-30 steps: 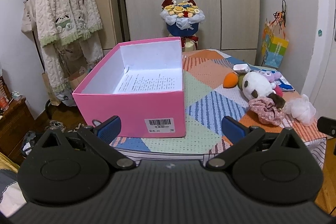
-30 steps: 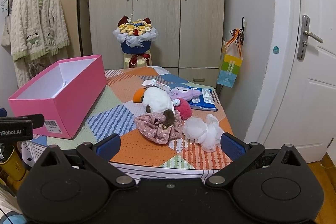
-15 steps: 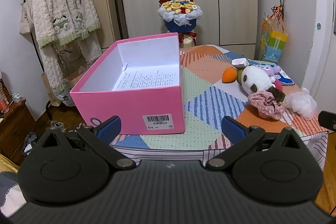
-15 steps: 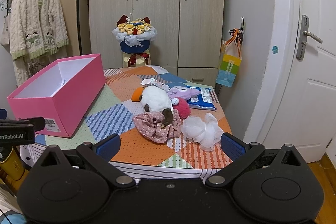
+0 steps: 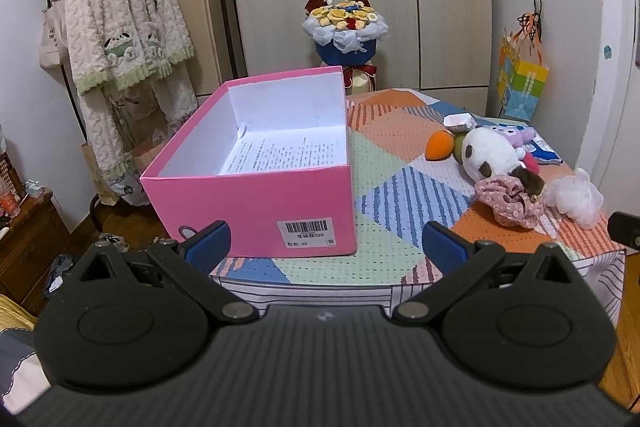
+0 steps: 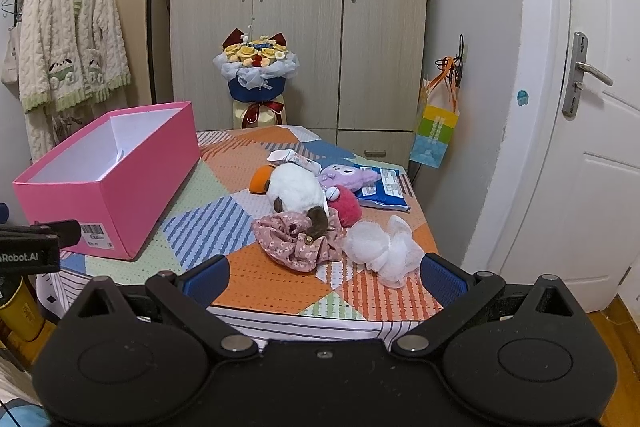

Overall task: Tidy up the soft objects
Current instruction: 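Move both tools toward the pile of soft items on the quilt, then grasp the pink floral scrunchie with left tool while right tool grasps white mesh puff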

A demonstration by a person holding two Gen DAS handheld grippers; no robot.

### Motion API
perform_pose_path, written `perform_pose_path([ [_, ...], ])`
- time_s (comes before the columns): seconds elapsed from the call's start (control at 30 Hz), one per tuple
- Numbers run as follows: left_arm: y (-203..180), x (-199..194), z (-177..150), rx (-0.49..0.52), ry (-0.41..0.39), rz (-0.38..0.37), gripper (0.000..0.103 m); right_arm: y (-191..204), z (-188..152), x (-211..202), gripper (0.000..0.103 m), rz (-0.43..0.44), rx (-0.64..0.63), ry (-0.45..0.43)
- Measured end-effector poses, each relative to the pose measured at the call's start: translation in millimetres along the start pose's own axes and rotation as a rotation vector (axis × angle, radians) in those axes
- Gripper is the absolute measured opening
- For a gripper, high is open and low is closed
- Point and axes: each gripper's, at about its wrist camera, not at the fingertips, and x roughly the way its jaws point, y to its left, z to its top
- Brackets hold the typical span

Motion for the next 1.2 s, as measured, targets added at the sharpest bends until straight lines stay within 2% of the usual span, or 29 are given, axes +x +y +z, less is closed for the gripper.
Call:
perform_pose_path([
  [0.43,-4.5,-5.4,1.0,0.015,-0.021,-0.014,0.103,0.2,-1.5,-4.0,0.103,-0.002,-0.017,-0.018],
  [0.57,-17.3,-5.4,8.4,0.029,-0.07,-0.048,0.103,-8.6,-3.7,-10.1,0.103,0.027,-0.044,-0.107],
  [0.67,-27.1,1.3,14.6,0.024,-0.092,-0.109,0.103,-22.1,-9.8,-7.3,0.103,0.047,-0.08,-0.187],
  [0.73,-35.8,10.6,18.2,0.018,-0.093,-0.16,0.103,-33.6,-12.4,1.8,0.103,0.057,-0.101,-0.203],
  [0.97,-84.8,57.1,18.6,0.083,-0.065,-0.301,0.102,-70.8,-13.2,55.4,0.101,0.122,-0.049,-0.127],
  [1.2,-127.5,108.8,17.3,0.136,-0.03,-0.413,0.1,-92.6,-23.0,118.0,0.09,0.186,-0.032,-0.034],
])
